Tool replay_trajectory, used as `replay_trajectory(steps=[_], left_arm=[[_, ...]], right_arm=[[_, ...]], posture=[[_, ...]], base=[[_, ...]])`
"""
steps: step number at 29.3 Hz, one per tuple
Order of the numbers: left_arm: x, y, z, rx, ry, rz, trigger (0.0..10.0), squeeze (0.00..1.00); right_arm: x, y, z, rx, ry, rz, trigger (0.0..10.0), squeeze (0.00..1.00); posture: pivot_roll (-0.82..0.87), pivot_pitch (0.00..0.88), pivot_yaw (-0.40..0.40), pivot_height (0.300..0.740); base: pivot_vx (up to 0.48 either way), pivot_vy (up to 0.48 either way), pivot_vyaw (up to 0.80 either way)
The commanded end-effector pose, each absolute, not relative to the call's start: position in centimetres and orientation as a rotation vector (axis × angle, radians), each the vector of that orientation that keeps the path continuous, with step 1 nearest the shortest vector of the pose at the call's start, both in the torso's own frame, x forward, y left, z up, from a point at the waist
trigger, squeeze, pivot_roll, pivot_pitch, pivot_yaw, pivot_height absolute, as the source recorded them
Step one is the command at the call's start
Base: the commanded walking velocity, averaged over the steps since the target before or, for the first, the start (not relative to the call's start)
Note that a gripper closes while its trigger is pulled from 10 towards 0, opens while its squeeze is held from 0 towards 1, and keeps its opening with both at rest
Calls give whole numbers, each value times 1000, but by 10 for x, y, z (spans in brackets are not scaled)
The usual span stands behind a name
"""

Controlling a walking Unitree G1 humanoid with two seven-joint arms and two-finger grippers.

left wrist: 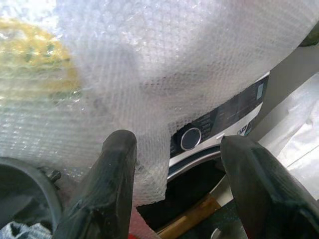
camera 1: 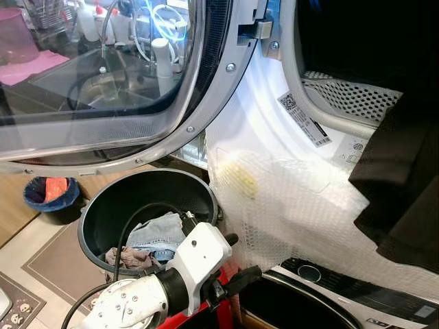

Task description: Clothes washing

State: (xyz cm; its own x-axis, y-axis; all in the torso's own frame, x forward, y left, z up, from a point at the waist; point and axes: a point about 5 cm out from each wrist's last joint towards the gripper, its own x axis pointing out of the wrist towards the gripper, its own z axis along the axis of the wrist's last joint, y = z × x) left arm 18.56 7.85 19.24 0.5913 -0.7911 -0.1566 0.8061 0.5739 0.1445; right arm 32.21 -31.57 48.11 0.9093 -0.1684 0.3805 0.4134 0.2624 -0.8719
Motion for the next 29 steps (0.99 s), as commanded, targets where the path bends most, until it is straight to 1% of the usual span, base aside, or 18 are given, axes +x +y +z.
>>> replay_trajectory(steps=[1, 2, 3, 5, 6, 8, 10, 11, 13, 15, 17, 18, 19, 20, 23, 29], left_arm=[[185, 79, 192, 211, 77, -936, 10000, 0], [185, 79, 192, 211, 77, -934, 10000, 0], [186, 79, 192, 208, 79, -929, 10000, 0], [186, 79, 192, 210, 79, -925, 10000, 0], [185, 79, 192, 209, 80, -924, 10000, 0], [185, 79, 192, 207, 81, -924, 10000, 0], [185, 79, 192, 207, 81, -923, 10000, 0], [185, 79, 191, 205, 82, -922, 10000, 0], [185, 79, 191, 203, 83, -922, 10000, 0], [185, 79, 191, 202, 82, -924, 10000, 0], [186, 79, 191, 202, 80, -925, 10000, 0], [185, 78, 191, 201, 80, -927, 10000, 0], [185, 78, 191, 201, 81, -929, 10000, 0], [185, 78, 191, 201, 81, -929, 10000, 0], [185, 78, 191, 200, 82, -932, 10000, 0], [184, 79, 191, 202, 82, -930, 10000, 0]], right_arm=[[313, -318, 499, -1150, -348, -485, 10000, 0], [315, -317, 500, -1105, -369, -484, 10000, 0], [319, -317, 497, -949, -391, -427, 10000, 0], [324, -315, 494, -813, -412, -365, 10000, 0], [332, -309, 481, -665, -321, -126, 10000, 0], [333, -304, 473, -548, -276, 69, 10000, 0], [333, -305, 472, -513, -266, 107, 10000, 0], [330, -309, 467, -482, -206, 193, 10000, 0], [326, -312, 461, -507, -142, 284, 10000, 0], [318, -318, 457, -590, -85, 374, 10000, 0], [315, -319, 455, -590, -53, 419, 10000, 0], [313, -319, 454, -620, -50, 450, 10000, 0], [307, -320, 452, -656, -35, 524, 10000, 0], [307, -320, 452, -656, -35, 524, 10000, 0], [290, -331, 452, -696, 17, 619, 10000, 0], [279, -340, 454, -723, 71, 674, 10000, 0]], posture=[[3, 185, -22, 740], [3, 185, -22, 740], [4, 185, -22, 740], [4, 189, -23, 740], [4, 190, -23, 740], [2, 191, -24, 740], [1, 192, -23, 740], [-1, 192, -23, 740], [-5, 192, -23, 740], [-8, 192, -21, 740], [-11, 192, -18, 740], [-11, 192, -17, 740], [-12, 193, -16, 740], [-12, 193, -16, 740], [-11, 192, -16, 740], [-13, 189, -17, 740]], base=[[0, 0, 0], [0, 0, 0], [0, 0, 0], [0, 0, 0], [0, 0, 0], [0, 0, 0], [0, 0, 0], [0, 0, 0], [0, 0, 0], [0, 0, 0], [0, 0, 0], [0, 0, 0], [0, 0, 0], [0, 0, 0], [0, 0, 0], [0, 0, 0]])
